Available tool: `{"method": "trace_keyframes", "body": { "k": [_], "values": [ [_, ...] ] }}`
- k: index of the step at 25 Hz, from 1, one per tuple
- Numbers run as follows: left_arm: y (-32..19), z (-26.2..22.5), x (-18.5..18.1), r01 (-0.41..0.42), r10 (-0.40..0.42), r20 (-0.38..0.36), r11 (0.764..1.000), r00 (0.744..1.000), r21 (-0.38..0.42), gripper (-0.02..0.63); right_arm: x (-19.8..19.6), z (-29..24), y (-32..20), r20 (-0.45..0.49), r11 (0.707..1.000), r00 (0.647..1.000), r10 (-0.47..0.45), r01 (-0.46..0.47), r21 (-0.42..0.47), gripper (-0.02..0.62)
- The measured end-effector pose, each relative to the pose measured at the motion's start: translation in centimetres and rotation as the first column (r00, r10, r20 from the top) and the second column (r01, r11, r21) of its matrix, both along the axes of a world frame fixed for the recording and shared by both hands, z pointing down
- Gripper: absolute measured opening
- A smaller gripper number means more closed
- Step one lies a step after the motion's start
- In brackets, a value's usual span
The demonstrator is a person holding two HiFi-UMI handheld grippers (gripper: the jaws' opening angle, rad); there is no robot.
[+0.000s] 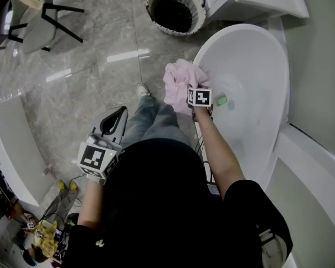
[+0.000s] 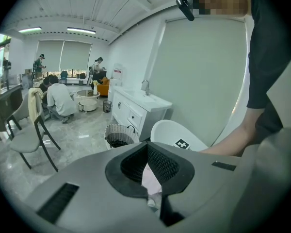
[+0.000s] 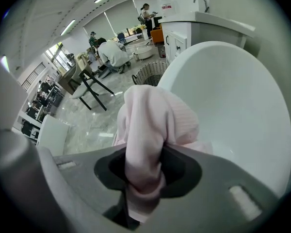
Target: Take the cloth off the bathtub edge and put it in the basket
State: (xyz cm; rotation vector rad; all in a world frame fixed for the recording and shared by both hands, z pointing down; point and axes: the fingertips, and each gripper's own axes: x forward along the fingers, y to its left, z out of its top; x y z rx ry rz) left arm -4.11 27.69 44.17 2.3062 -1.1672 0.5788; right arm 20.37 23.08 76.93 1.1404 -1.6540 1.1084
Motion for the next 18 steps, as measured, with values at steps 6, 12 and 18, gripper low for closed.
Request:
{"method": "trace_keyframes", "body": {
  "k": [6,12,18],
  "values": [
    [-0.7,-1.1,-0.1,-0.007,0.007,-0.015,0.999,1.000,0.033,0.012,-0.3,-2.4,0.5,0.041,1.000,0.999,0.018,-0.019,0.023,0.115],
    [-1.7,-2.2,-0.7,-0.006,0.008,-0.037,0.998,0.999,0.066,0.012,-1.1,-7.7,-0.3,0.077,0.994,0.997,0.024,-0.033,0.105,0.114],
    [-2.9,-3.3,-1.0,0.003,0.004,-0.066,0.995,0.998,0.098,0.012,-2.2,-14.4,-2.2,0.142,0.978,0.990,0.017,-0.046,0.206,0.112]
  ]
}}
